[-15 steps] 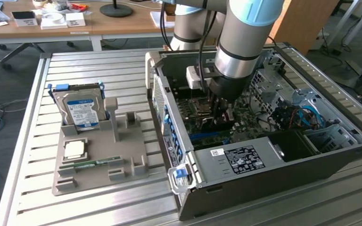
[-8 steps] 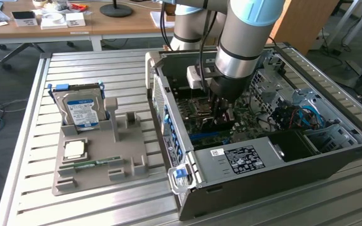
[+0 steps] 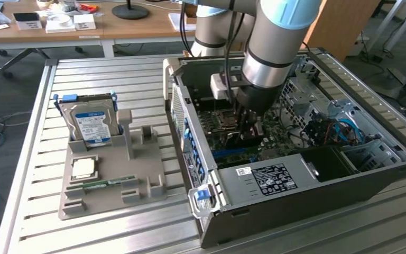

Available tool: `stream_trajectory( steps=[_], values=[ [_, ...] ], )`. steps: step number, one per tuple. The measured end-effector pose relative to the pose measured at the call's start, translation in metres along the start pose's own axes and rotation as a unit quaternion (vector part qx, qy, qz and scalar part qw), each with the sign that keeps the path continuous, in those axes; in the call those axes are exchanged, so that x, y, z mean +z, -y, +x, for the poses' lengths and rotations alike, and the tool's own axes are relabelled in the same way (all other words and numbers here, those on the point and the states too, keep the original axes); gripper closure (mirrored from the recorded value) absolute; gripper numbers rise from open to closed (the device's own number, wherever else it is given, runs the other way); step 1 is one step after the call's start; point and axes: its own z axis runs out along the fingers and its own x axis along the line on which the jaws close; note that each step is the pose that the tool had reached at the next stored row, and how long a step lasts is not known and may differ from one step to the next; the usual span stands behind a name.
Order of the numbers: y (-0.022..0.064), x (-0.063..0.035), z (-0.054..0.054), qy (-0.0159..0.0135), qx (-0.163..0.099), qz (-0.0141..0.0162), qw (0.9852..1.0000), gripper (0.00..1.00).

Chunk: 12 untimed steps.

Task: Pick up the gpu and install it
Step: 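Insert the gpu into the slot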

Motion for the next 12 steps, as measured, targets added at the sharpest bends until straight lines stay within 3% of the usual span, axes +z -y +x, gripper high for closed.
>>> stream_trajectory(
  steps=[12],
  values=[
    [-0.0008, 0.0003, 0.0, -0.0001, 0.0, -0.001, 1.0, 0.73]
  ],
)
